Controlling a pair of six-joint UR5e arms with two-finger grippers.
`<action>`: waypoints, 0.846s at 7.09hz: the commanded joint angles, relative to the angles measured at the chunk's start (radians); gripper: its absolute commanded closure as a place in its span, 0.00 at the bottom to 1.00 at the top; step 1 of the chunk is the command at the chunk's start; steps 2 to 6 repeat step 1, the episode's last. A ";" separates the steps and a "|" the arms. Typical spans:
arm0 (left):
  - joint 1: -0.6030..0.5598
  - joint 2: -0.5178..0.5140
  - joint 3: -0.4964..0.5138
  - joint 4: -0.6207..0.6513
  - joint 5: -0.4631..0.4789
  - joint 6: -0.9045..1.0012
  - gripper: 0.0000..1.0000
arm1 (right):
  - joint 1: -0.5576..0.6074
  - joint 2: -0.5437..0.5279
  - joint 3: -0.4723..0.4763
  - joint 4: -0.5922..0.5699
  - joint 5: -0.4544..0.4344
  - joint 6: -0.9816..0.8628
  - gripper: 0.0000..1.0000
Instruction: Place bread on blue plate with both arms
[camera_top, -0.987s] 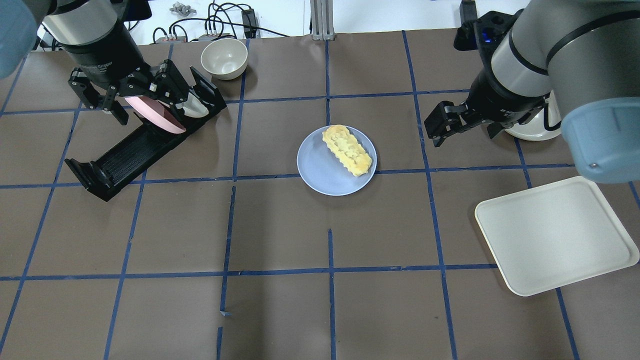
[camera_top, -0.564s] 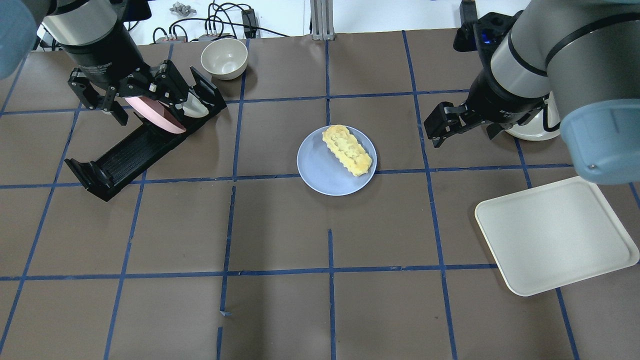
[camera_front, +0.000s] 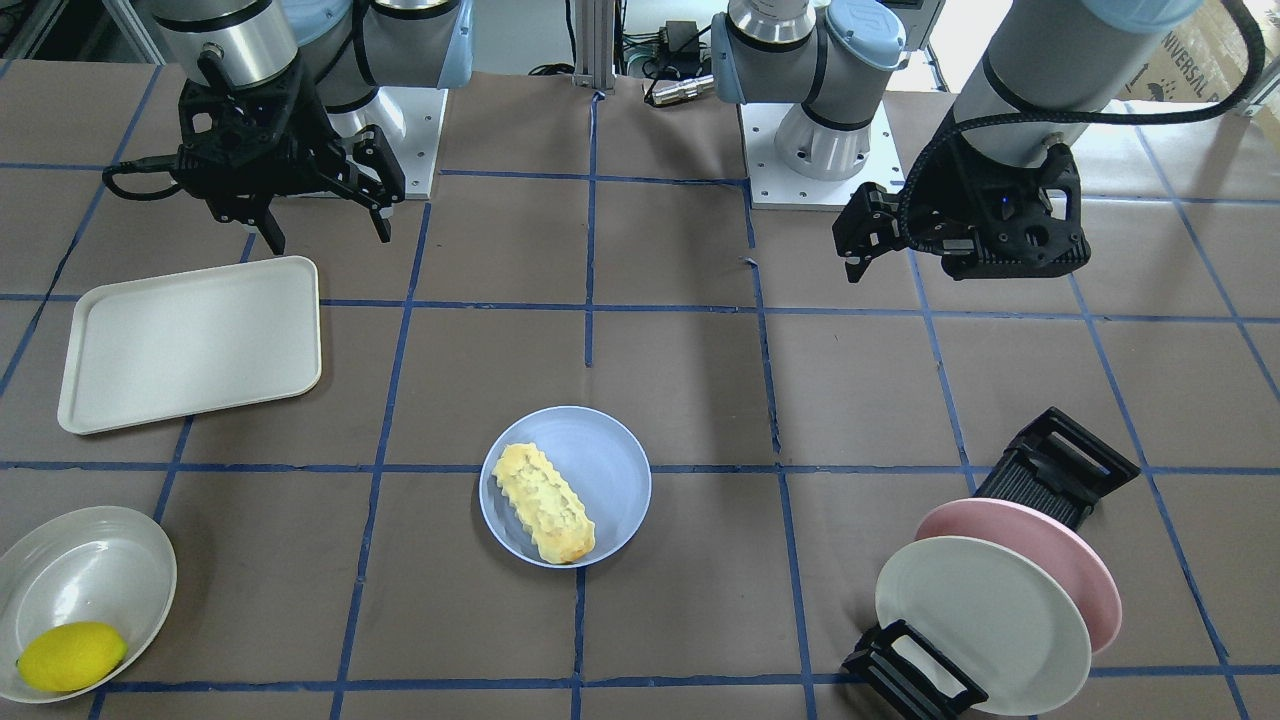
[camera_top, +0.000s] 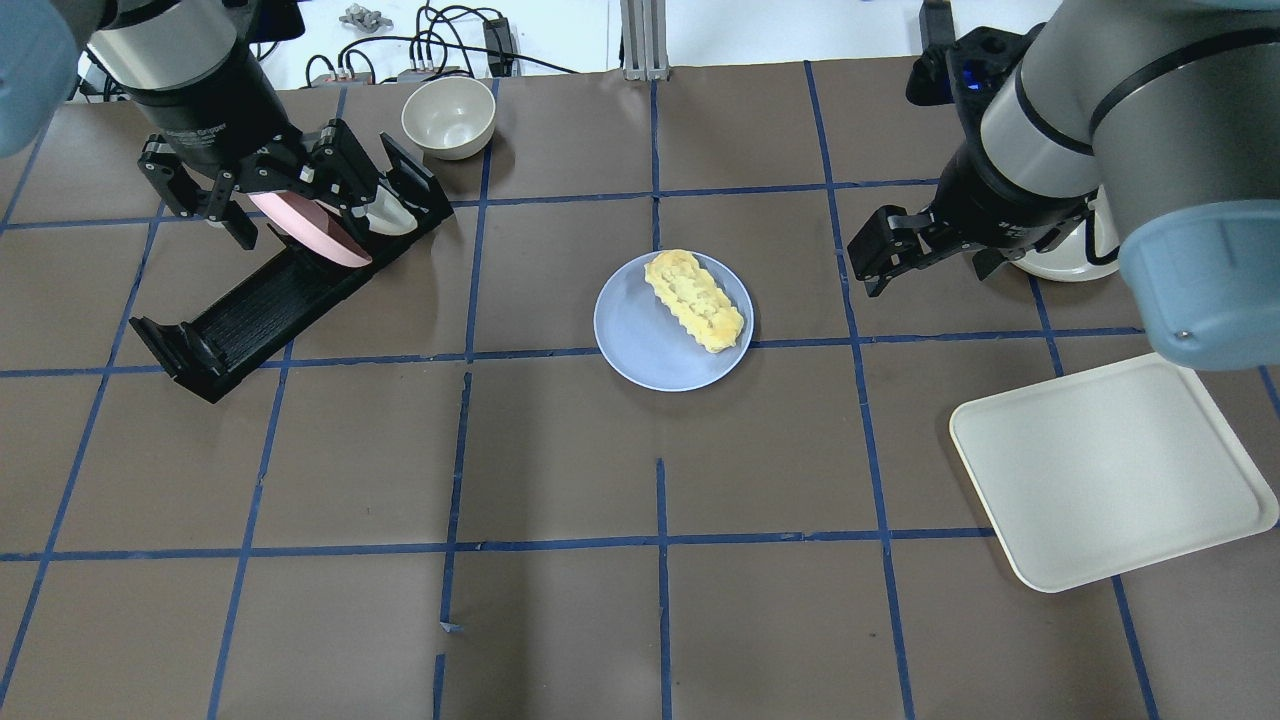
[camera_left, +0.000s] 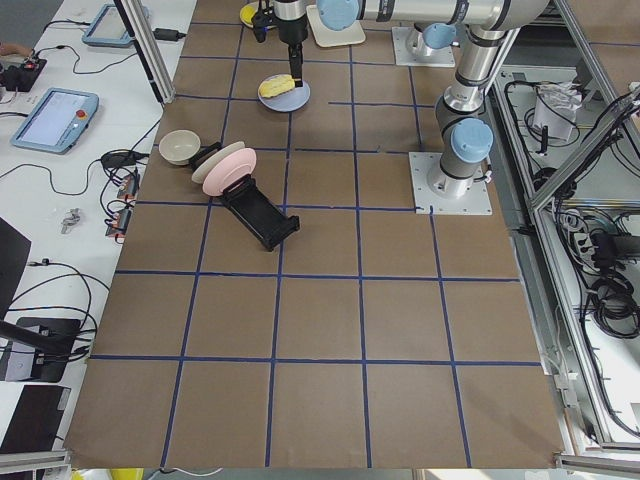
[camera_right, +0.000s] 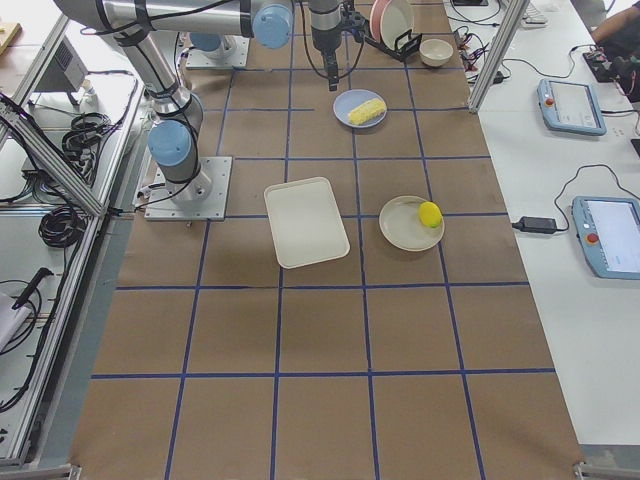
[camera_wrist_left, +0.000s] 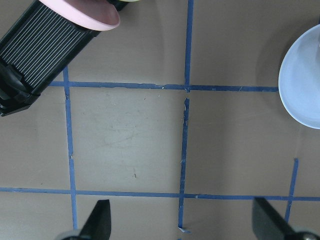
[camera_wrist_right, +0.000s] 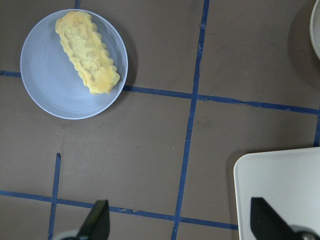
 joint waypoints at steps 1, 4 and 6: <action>-0.001 -0.002 0.009 -0.019 -0.002 -0.005 0.00 | 0.000 0.000 0.004 0.002 0.002 0.001 0.00; -0.001 -0.002 0.009 -0.019 -0.002 -0.005 0.00 | 0.000 0.000 0.004 0.002 0.002 0.001 0.00; -0.001 -0.002 0.009 -0.019 -0.002 -0.005 0.00 | 0.000 0.000 0.004 0.002 0.002 0.001 0.00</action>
